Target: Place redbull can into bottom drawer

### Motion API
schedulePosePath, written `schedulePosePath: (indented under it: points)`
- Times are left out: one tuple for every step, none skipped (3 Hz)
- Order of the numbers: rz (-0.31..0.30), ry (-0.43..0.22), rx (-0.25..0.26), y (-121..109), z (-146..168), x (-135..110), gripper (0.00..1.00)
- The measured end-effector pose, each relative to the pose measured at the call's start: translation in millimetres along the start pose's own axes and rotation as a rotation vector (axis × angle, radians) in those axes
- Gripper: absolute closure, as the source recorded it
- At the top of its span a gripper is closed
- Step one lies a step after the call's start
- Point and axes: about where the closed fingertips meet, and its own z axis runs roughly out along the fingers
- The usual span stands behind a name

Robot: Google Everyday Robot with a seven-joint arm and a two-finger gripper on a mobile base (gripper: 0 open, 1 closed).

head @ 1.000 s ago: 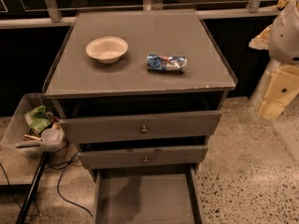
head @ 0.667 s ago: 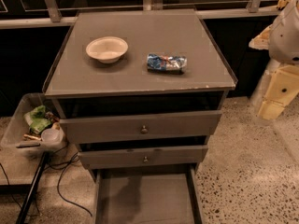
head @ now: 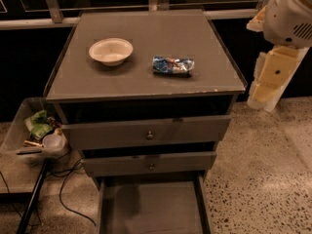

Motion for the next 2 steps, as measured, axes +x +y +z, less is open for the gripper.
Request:
schedulePosePath:
  points:
    - [-0.036,-0.061,0.031,-31,10,-22,0.00]
    - [-0.009,-0.178,0.042,-60,27,-29,0.00]
